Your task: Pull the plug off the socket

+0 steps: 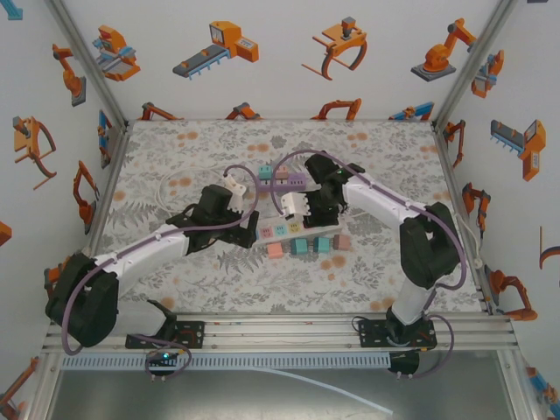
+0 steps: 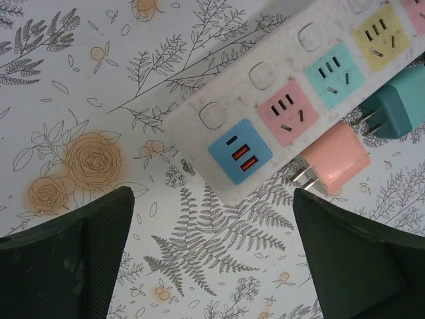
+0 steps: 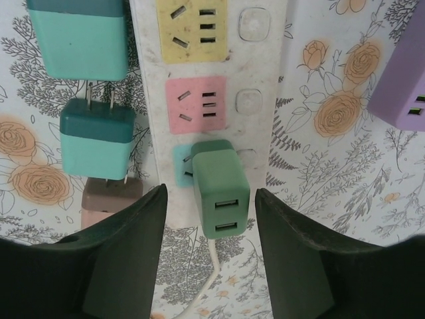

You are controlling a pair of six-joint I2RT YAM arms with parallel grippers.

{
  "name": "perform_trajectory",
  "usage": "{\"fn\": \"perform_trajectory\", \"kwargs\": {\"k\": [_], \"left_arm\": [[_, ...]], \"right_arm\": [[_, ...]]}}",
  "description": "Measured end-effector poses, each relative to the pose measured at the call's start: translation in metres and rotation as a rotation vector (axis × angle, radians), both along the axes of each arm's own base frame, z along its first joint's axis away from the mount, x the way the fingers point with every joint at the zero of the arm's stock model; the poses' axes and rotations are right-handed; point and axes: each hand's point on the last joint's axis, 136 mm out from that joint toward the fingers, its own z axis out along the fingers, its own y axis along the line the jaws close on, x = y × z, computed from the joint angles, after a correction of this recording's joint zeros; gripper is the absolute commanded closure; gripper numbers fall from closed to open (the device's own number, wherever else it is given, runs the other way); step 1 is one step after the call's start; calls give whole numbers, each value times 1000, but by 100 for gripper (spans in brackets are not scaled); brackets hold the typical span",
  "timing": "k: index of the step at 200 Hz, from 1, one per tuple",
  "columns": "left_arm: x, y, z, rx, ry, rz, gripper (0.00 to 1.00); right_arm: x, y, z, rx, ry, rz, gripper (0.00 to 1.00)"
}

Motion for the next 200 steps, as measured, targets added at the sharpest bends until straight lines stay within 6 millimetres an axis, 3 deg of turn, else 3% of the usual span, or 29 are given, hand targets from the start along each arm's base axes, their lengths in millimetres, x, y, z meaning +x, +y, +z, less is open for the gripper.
{"fn": "perform_trajectory", "kwargs": {"k": [46, 102, 125, 200], "left_arm": [[5, -4, -9, 2, 9, -1, 3], [10, -10, -37, 33, 66, 0, 1], [11, -12, -38, 30, 73, -4, 5], [15, -19, -42, 17, 93, -4, 6]], "right_arm": [[2, 0, -10, -14, 19, -5, 57], [2, 2, -10, -4, 20, -3, 66], [2, 2, -9, -1, 24, -2, 72], [8, 4, -6, 3, 19, -8, 76]]}}
